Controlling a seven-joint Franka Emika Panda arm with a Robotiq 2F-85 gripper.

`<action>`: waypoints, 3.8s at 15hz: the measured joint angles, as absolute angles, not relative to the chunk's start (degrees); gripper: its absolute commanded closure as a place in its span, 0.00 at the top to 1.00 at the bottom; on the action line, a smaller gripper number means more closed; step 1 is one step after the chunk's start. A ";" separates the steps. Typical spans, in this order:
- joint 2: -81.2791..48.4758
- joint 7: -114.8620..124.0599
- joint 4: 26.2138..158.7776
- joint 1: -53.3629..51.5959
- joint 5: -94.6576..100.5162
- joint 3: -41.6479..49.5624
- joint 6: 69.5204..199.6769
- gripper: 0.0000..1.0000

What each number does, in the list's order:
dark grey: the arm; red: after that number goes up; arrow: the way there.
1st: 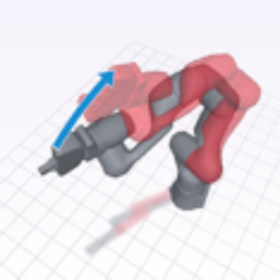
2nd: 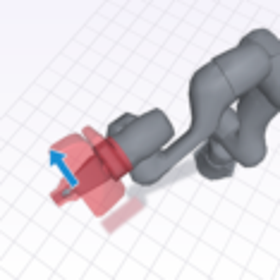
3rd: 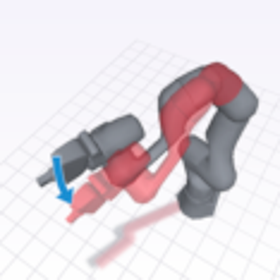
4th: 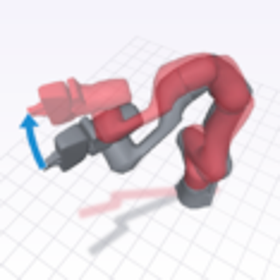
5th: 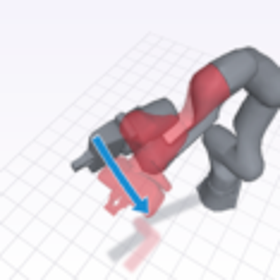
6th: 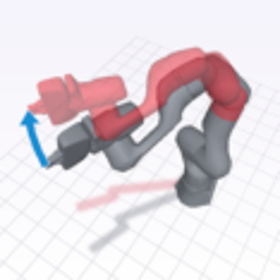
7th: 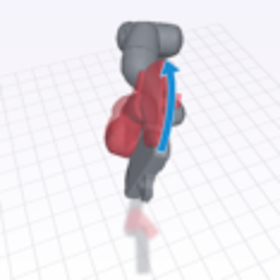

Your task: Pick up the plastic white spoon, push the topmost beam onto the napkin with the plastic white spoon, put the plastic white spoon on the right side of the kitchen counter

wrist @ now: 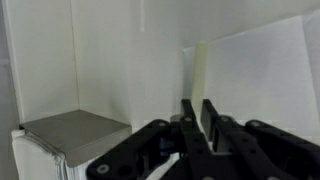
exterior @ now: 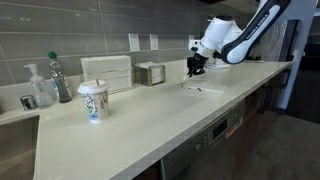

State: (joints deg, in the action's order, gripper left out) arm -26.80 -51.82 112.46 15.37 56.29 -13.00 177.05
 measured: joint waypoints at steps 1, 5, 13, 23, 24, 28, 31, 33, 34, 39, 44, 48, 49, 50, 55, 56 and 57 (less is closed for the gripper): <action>-26.73 -51.82 112.45 15.32 56.38 -13.00 177.07 0.03; -26.68 -51.66 112.06 12.08 56.17 -9.60 177.09 0.03; -26.95 -48.53 111.18 6.04 56.05 -4.27 176.73 0.03; -28.25 -44.98 110.47 2.77 56.04 -2.17 172.84 0.03; -28.27 -44.98 110.47 2.72 56.04 -2.15 172.74 0.03; -28.27 -44.98 110.48 2.66 56.04 -2.18 172.72 0.03; -28.27 -45.50 110.67 2.95 55.92 -2.72 172.72 0.03; -28.21 -46.48 110.94 3.44 55.66 -3.47 172.72 0.03; -28.16 -47.17 111.08 3.87 55.42 -4.03 172.72 0.03; -28.02 -52.76 112.04 7.92 52.52 -8.73 172.75 0.03; -27.88 -60.26 113.74 14.03 49.47 -15.20 172.97 0.03; -27.86 -65.90 115.42 19.34 47.59 -20.75 173.52 0.03; -27.87 -67.16 115.86 20.65 47.26 -22.11 173.53 0.03; -27.87 -68.28 116.25 21.86 47.01 -23.35 173.53 0.03; -27.88 -73.03 118.08 27.80 46.26 -29.00 173.53 0.03; -27.88 -73.73 118.42 28.90 46.23 -29.91 173.53 0.03; -27.88 -74.41 118.78 29.96 46.23 -30.74 173.53 0.03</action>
